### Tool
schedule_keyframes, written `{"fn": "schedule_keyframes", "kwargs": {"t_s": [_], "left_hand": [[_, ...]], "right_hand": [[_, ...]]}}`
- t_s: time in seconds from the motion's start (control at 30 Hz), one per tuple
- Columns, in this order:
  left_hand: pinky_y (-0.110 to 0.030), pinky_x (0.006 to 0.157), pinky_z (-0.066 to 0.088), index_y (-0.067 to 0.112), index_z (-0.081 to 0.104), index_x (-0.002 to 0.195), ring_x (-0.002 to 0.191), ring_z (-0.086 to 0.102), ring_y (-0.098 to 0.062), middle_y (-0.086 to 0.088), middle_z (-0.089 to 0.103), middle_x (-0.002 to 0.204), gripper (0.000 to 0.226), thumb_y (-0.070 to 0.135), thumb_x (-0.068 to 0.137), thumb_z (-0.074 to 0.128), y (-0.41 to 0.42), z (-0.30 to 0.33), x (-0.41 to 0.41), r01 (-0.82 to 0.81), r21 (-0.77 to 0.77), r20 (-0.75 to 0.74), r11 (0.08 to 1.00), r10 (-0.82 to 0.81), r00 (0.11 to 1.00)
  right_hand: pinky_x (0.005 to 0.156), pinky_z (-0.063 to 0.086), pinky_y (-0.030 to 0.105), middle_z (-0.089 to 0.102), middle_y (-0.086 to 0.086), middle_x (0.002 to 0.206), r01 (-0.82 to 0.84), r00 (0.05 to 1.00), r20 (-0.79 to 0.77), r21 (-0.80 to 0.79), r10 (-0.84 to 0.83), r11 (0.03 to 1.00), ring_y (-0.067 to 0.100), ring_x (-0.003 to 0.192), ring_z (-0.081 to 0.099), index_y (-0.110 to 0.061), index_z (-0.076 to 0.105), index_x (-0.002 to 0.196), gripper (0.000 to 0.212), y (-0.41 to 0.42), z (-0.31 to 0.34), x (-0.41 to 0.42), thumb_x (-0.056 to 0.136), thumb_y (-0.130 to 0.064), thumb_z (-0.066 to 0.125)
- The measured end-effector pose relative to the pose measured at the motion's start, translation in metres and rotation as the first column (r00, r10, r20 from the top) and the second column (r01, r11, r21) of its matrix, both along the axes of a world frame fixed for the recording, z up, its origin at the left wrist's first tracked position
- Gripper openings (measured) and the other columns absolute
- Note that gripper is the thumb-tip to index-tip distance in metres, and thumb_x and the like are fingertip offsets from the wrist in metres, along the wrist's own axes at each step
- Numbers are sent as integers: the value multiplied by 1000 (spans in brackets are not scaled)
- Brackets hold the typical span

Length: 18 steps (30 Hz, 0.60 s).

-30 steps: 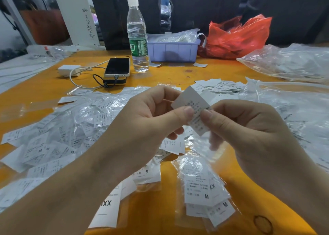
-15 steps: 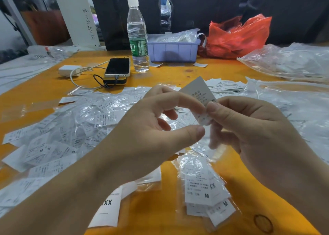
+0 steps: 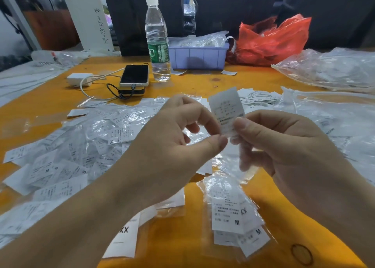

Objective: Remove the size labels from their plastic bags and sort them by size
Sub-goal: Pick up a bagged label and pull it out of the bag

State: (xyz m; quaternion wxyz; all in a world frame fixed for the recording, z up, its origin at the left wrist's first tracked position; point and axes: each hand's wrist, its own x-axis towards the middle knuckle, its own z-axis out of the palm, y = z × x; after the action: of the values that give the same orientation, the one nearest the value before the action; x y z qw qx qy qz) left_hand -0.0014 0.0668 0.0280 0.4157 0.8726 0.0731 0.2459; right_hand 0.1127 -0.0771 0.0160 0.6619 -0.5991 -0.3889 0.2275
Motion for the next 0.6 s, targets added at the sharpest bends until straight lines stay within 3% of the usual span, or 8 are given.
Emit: {"fn": "schedule_keyframes", "kwargs": {"t_s": [0.2, 0.3, 0.43, 0.6], "left_hand": [[-27, 72, 53, 32, 59, 74, 92, 58, -8, 17, 60, 93, 13, 45, 76, 63, -2, 3, -2, -73, 57, 77, 996, 68, 995], [-29, 64, 55, 29, 60, 79, 78, 63, -11, 12, 68, 84, 13, 42, 79, 62, -2, 3, -2, -69, -34, 91, 997, 72, 993], [-29, 67, 55, 28, 63, 90, 73, 66, -10, 6, 72, 82, 19, 43, 80, 60, 0, 0, 1, 28, -247, 11, 969, -26, 1000], [-24, 68, 56, 24, 71, 86, 71, 67, -9, 5, 73, 79, 15, 35, 80, 62, 0, -6, 3, 85, -293, -27, 952, -97, 995]], "right_hand": [[52, 48, 24, 67, 8, 71, 0, 1000, 7, 34, -1, 999, 15, 52, 54, -20, 76, 71, 11, -1, 2, -1, 76, -28, 68], [51, 48, 23, 66, 2, 68, -3, 999, 42, 44, 2, 999, 15, 53, 54, -22, 75, 69, 11, 0, 2, -2, 76, -27, 68], [52, 48, 24, 66, 4, 68, 16, 999, 41, 57, -18, 998, 15, 53, 55, -22, 75, 72, 10, 0, 1, -1, 76, -28, 68], [53, 48, 25, 66, 5, 69, 16, 1000, 26, 37, -17, 999, 15, 55, 55, -19, 76, 77, 11, 0, -1, 1, 76, -28, 68]]}}
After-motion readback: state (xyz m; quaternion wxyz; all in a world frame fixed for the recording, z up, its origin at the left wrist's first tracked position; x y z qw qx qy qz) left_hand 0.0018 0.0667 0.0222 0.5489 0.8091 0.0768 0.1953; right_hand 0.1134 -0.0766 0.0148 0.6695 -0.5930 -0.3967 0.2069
